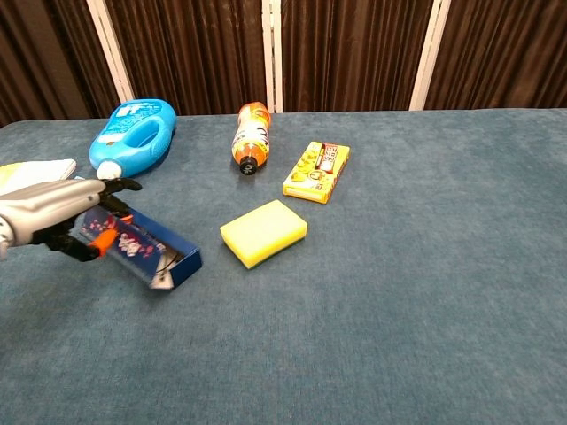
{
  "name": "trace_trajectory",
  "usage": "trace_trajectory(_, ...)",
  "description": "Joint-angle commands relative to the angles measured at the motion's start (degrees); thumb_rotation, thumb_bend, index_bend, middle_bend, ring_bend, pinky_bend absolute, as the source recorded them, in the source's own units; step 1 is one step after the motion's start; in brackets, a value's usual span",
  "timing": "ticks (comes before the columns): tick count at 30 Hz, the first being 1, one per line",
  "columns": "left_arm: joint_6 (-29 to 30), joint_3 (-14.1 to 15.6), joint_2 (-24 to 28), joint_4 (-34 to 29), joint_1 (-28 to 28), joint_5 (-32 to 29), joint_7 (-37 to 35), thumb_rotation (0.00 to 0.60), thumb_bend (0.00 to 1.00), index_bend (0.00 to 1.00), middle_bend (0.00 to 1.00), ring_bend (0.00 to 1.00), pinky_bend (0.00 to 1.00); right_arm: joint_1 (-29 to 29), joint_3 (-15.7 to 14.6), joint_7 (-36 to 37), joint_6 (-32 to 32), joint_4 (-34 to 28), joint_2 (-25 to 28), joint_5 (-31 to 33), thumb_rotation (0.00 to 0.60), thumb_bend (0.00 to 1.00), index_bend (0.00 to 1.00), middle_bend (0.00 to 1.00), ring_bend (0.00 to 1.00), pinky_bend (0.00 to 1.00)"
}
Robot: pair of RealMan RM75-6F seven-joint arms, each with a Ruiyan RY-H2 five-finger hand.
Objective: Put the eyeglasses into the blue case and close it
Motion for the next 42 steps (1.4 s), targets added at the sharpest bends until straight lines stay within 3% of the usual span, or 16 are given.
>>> trace_trajectory(1, -2.37, 1.62, 5.68, -6.74, 0.02, -3.64, 3.97, 0.6, 0.66, 0.66, 0.0, 0.0, 0.0, -0.01, 0.0, -0.08, 0.04, -0.06, 0.01, -0.01, 0.6, 0.0, 0.0, 0.0, 0.0, 0.0)
trace_trajectory(7, -3.28, 1.44, 8.47, -10.88, -1.45, -7.14, 6.82, 0.6, 0.66, 0.67, 0.0, 0.0, 0.0, 0.11, -0.03, -0.38, -0.25, -0.03, -0.11, 0.06, 0.6, 0.0, 0.0, 0.0, 0.0, 0.0)
trace_trajectory(21, -4.04, 0.41, 3.71, -6.56, -5.09, -12.57, 8.84, 0.6, 0.67, 0.65, 0.0, 0.0, 0.0, 0.12, 0.04, -0.25, -0.28, 0.05, -0.08, 0.26, 0.6, 0.0, 0.0, 0.0, 0.0, 0.0)
trace_trajectory(24, -3.47, 0.44, 3.44, -6.26, -5.04, -12.35, 8.27, 0.6, 0.64, 0.45, 0.0, 0.0, 0.0, 0.13, 0.06, -0.22, -0.28, 0.08, -0.07, 0.29, 0.6, 0.0, 0.0, 0.0, 0.0, 0.0)
trace_trajectory(26, -2.98, 0.34, 3.26, -5.92, -4.8, -11.6, 7.16, 0.6, 0.56, 0.16, 0.0, 0.0, 0.0, 0.19, 0.08, -0.22, -0.38, 0.08, -0.06, 0.3, 0.6, 0.0, 0.0, 0.0, 0.0, 0.0)
trace_trajectory(28, -2.56, -0.09, 3.18, -5.27, -4.38, -9.96, 4.58, 0.6, 0.47, 0.02, 0.0, 0.0, 0.0, 0.17, -0.02, -0.23, -0.39, 0.08, -0.08, 0.16, 0.6, 0.0, 0.0, 0.0, 0.0, 0.0)
trace_trajectory(32, -1.81, -0.8, 3.99, -5.34, -3.74, -6.25, 0.1, 0.6, 0.31, 0.0, 0.0, 0.0, 0.0, 0.16, -0.06, -0.38, -0.38, 0.07, -0.12, 0.12, 0.6, 0.0, 0.0, 0.0, 0.0, 0.0)
trace_trajectory(39, -1.05, -1.26, 7.71, -7.73, -3.29, -2.82, -2.87, 0.6, 0.25, 0.0, 0.0, 0.0, 0.0, 0.18, -0.09, -0.64, -0.38, -0.07, -0.2, 0.03, 0.6, 0.0, 0.0, 0.0, 0.0, 0.0)
trace_trajectory(42, -3.43, 0.12, 9.89, -8.95, -3.74, -2.97, -1.97, 0.6, 0.17, 0.0, 0.0, 0.0, 0.0, 0.16, -0.08, -0.66, -0.34, -0.13, -0.2, 0.08, 0.6, 0.0, 0.0, 0.0, 0.0, 0.0)
